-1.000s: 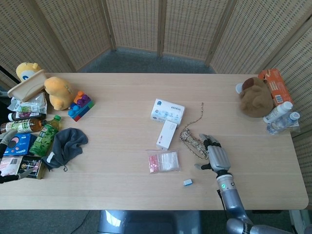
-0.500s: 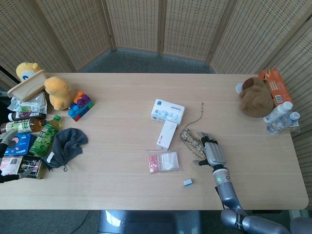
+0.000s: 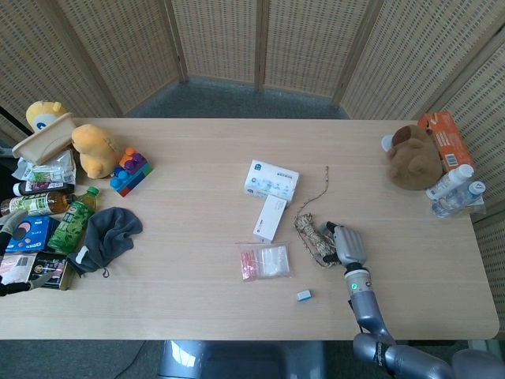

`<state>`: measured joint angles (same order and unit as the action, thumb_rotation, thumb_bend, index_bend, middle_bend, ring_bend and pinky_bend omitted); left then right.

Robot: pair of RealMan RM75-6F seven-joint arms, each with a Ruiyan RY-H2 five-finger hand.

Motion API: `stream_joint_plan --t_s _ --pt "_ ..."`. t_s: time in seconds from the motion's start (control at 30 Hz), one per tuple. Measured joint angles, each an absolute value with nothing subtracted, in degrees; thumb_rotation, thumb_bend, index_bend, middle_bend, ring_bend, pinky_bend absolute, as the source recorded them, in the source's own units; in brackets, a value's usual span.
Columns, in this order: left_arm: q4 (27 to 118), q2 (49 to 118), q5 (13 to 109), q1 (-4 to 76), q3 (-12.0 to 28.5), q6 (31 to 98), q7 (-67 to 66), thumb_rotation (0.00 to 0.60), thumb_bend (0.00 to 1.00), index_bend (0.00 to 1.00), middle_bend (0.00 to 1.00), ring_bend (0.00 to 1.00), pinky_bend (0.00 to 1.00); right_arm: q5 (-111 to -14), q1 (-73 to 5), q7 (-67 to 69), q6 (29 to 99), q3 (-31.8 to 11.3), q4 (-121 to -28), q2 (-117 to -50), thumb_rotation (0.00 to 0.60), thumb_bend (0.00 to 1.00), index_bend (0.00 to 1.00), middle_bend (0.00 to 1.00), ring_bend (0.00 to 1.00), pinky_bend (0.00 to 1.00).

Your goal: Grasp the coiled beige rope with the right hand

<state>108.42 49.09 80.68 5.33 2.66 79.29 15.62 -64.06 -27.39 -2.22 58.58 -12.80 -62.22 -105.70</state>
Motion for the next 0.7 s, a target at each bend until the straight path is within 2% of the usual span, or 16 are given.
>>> stream_joint_plan --t_s 0.3,0.7 --pt "108.56 49.03 80.95 5.18 2.67 79.56 15.59 0.600 0.00 0.02 0.00 0.00 0.00 -66.66 -26.36 -1.38 62.24 -12.84 -64.51 -103.92 0.600 0.09 0.56 0.64 0.56 0.76" --pt "108.90 48.89 81.97 5.06 2.47 79.90 15.67 0.600 0.00 0.02 0.00 0.00 0.00 -69.53 -24.85 -5.15 69.82 -15.82 -81.18 -93.89 0.600 0.10 0.57 0.64 0.56 0.76"
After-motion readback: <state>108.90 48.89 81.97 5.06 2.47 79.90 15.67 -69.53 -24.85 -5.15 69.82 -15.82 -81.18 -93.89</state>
